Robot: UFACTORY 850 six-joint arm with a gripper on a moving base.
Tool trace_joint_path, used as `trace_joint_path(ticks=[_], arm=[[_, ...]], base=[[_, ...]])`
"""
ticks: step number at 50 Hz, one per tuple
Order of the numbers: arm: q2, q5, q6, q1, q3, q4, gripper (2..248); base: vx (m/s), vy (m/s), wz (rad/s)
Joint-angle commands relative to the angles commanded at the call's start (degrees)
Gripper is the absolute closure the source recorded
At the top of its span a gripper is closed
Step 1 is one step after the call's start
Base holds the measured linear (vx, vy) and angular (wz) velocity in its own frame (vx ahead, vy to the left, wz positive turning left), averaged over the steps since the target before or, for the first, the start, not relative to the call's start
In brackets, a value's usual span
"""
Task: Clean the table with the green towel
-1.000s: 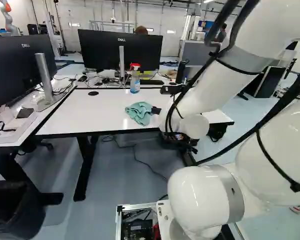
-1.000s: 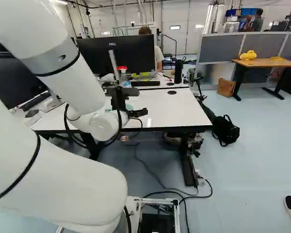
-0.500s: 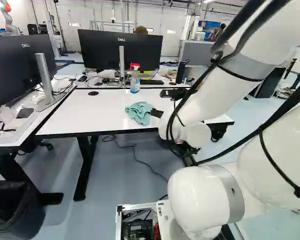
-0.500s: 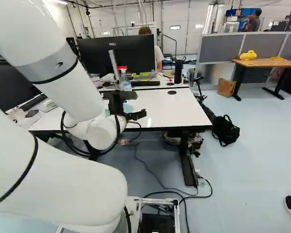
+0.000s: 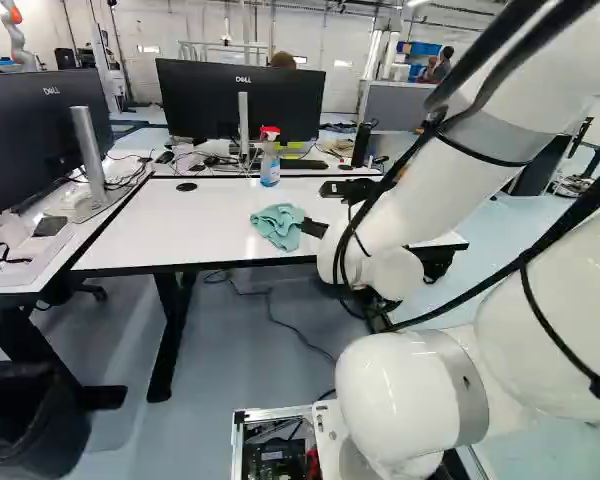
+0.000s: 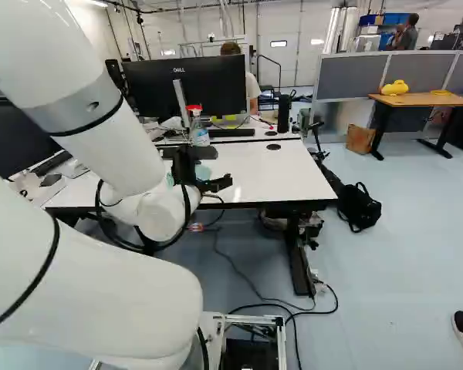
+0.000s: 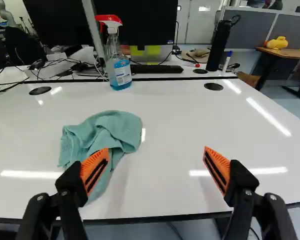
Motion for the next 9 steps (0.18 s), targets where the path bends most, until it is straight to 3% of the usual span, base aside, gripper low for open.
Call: trace_joint_path(ticks=[9], arm=[[0.0,0.0,0.0,0.0,0.0,0.0,3]], base=[[0.0,0.0,0.0]])
